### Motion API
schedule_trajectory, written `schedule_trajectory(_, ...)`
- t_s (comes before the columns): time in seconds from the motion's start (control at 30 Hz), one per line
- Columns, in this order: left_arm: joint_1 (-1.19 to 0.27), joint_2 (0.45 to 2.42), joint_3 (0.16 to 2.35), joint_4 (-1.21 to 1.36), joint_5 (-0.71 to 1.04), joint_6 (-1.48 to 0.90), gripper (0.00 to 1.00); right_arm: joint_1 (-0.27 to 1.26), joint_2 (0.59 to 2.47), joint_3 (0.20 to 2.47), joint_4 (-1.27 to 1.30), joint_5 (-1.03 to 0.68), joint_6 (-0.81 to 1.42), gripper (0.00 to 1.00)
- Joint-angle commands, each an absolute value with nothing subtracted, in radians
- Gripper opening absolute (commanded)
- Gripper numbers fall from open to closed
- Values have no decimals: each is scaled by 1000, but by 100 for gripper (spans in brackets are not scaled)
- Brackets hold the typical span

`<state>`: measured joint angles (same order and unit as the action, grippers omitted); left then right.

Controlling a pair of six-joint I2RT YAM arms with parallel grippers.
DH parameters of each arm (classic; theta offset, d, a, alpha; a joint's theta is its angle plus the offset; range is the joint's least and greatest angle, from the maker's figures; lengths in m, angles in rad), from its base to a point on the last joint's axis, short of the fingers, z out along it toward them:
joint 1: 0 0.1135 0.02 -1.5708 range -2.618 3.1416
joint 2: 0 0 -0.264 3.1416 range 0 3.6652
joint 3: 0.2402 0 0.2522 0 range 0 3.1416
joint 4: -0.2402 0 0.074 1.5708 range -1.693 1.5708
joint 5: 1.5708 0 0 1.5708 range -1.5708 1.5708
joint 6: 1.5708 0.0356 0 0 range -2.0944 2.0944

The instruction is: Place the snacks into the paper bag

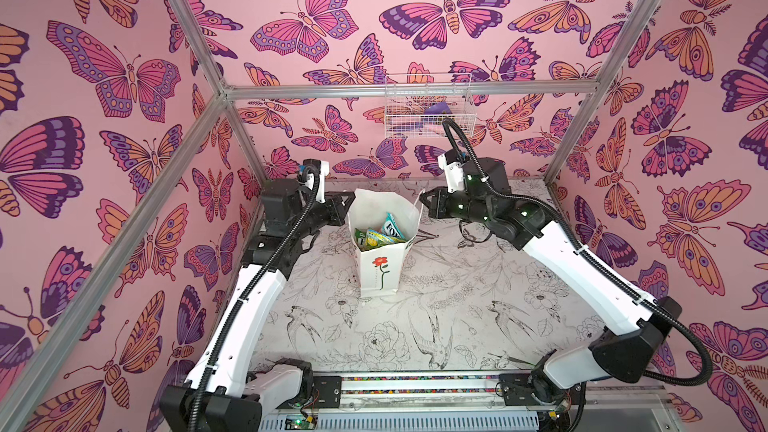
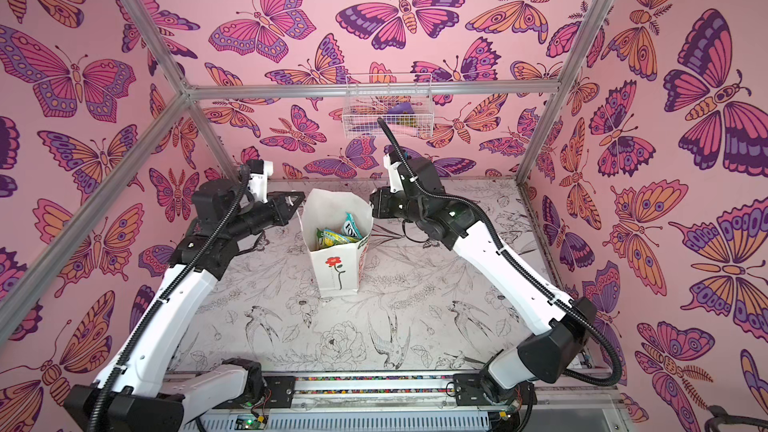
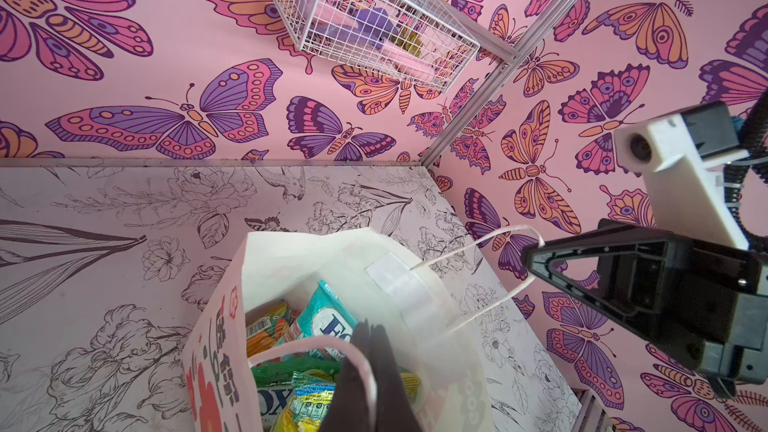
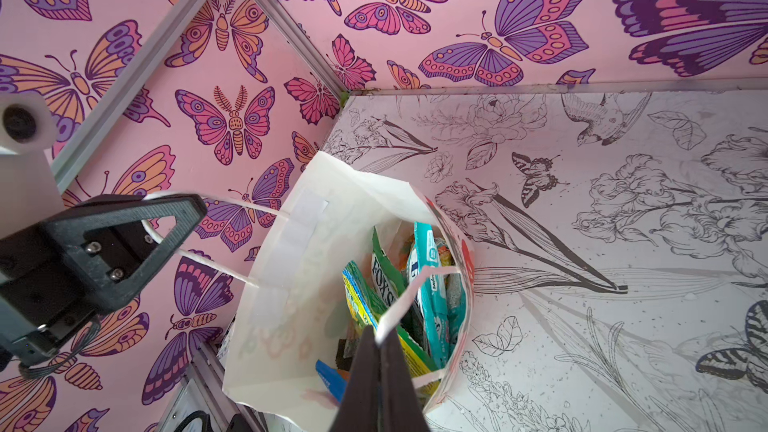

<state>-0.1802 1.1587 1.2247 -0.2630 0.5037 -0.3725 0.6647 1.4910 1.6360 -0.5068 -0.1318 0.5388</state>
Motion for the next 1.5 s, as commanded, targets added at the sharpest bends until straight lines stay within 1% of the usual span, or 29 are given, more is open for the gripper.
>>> schedule_trajectory(0.0,-210,1164,1285,-180,482,-373,0,645,1420,1640,-448,-123,516,0)
schedule_trajectory(0.5,-310,1262,1366,-180,422,-361,0,541,1322,1548,-430,-141,514,0)
schedule_trajectory(0.53,-316,1304,1373,-181,418,-360,0,536,1318,1545,-430,-141,514,0)
schedule_trajectory(0.63,-331,1328,1389,-181,405,-357,0,521,1310,1538,-430,-143,510,0)
schedule_trajectory(1.07,-362,1402,1456,-180,391,-356,0,462,1297,1546,-433,-162,507,0)
schedule_trajectory(1.37,-368,1415,1430,-181,384,-354,0,435,1294,1512,-432,-173,514,0)
schedule_trajectory(1.47,-368,1414,1411,-181,382,-354,5,433,1286,1499,-430,-174,520,4)
